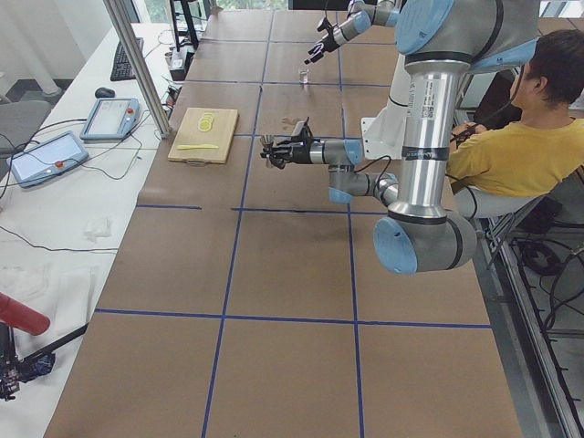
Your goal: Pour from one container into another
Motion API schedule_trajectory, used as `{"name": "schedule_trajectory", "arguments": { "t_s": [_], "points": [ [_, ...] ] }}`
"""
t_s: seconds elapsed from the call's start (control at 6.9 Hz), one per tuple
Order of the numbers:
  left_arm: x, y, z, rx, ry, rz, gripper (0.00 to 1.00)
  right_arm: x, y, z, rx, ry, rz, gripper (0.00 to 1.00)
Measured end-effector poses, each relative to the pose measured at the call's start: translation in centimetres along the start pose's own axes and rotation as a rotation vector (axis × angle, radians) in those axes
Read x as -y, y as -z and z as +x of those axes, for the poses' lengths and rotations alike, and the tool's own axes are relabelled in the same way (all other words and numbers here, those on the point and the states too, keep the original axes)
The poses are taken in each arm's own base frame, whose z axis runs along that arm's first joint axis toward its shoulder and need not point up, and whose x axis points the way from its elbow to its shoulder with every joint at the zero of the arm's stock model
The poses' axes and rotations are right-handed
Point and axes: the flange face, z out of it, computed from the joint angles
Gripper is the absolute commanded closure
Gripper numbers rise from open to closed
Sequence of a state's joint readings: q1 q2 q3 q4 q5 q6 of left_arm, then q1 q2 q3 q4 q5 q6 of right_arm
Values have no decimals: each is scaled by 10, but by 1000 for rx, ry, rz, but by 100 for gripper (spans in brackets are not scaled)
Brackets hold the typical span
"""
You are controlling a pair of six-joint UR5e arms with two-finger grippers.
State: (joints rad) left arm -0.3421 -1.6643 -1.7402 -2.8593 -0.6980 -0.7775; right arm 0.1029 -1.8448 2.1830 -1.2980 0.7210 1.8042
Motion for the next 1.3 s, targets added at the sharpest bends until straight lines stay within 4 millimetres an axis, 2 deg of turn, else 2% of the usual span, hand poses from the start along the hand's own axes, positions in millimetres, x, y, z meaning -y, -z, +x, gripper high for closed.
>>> {"name": "schedule_trajectory", "arguments": {
  "t_s": [0.43, 0.87, 1.3],
  "points": [
    [-2, -1, 1, 1, -2, -1, 100, -36, -9, -12, -85, 4, 70, 1],
    [-2, -1, 1, 1, -1, -1, 100, -60, -11, -24, -168, 39, 105, 1],
    [-1, -2, 2, 0, 3, 3, 100, -80, -23, -21, -204, 57, 136, 1]
  ]
}}
